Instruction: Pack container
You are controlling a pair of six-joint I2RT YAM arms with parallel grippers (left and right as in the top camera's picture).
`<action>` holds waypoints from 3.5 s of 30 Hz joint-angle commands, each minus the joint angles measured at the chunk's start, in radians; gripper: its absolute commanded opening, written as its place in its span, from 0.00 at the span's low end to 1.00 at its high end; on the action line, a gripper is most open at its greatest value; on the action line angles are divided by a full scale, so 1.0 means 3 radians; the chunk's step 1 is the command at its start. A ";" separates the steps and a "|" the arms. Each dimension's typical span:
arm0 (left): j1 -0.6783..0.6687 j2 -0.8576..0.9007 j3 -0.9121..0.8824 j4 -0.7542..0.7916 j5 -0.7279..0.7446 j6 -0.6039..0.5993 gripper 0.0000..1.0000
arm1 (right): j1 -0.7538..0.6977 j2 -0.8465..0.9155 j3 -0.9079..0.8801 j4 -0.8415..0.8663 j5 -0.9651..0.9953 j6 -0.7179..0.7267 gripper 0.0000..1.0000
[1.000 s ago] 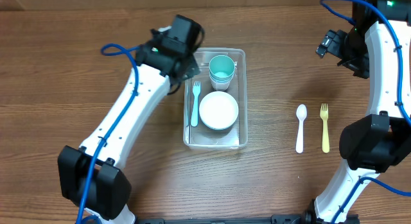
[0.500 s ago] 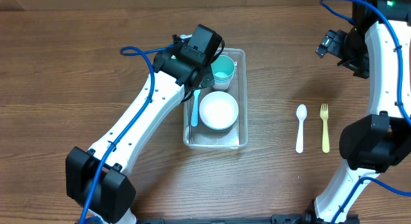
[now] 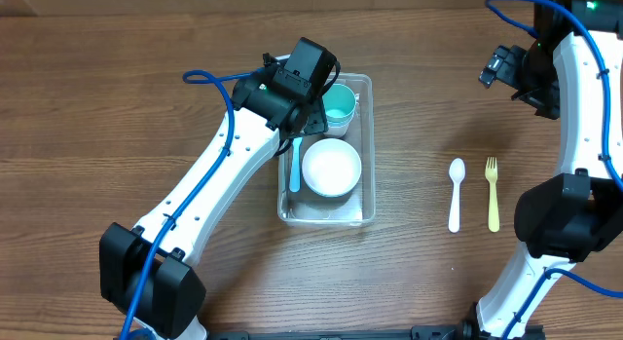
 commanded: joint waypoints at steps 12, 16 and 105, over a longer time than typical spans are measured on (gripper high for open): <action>0.0619 -0.0001 0.0031 -0.0319 0.0022 0.0474 0.81 | 0.0001 -0.0126 0.0080 0.0018 0.0010 0.0018 1.00; 0.0960 -0.0001 0.0024 -0.0126 0.0336 0.0958 0.84 | 0.0001 -0.0126 0.0080 0.0018 0.0010 0.0018 1.00; 0.0983 0.1043 -0.0832 0.1867 0.0277 0.1170 0.57 | 0.0001 -0.0126 0.0080 0.0018 0.0010 0.0018 1.00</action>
